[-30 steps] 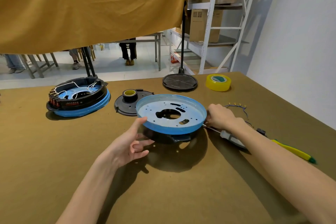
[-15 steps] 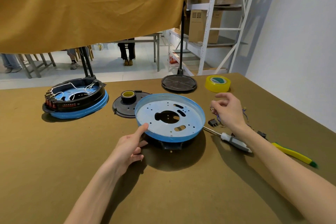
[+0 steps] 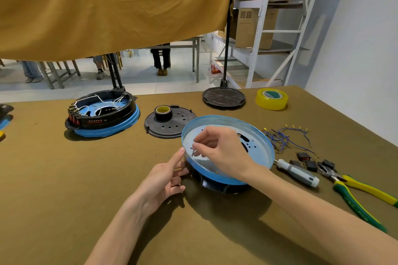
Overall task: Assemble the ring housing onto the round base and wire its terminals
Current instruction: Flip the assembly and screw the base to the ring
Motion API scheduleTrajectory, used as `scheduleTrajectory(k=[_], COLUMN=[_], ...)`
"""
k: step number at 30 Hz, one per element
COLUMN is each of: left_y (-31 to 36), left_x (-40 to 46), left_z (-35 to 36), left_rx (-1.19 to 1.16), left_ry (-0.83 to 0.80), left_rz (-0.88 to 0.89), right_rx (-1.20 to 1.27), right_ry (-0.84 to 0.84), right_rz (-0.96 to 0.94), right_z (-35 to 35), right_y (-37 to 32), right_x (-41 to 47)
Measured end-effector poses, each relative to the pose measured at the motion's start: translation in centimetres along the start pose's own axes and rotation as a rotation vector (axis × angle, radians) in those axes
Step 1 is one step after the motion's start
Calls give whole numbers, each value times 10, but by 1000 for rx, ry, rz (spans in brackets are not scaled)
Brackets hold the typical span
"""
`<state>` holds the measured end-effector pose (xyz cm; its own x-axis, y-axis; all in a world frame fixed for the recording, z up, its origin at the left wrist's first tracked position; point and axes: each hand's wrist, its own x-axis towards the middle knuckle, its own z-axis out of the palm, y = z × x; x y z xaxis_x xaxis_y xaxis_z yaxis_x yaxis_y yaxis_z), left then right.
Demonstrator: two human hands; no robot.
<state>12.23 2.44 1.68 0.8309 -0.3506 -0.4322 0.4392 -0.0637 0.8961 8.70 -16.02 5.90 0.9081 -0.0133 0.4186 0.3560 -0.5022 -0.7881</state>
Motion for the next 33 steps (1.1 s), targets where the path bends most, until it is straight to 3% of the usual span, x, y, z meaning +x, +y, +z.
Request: scheduleTrajectory(k=[9, 14, 33], left_y=[-3, -4, -1], left_x=[1, 2, -4], left_z=[4, 0, 4], left_rx=[10, 23, 95], left_ry=[11, -31, -109], left_rz=[21, 24, 27], right_rx=[-172, -308, -261], right_ry=[-79, -245, -529], right_rz=[-50, -130, 141], right_z=[4, 3, -13], right_y=[9, 5, 5], right_x=[8, 6, 27])
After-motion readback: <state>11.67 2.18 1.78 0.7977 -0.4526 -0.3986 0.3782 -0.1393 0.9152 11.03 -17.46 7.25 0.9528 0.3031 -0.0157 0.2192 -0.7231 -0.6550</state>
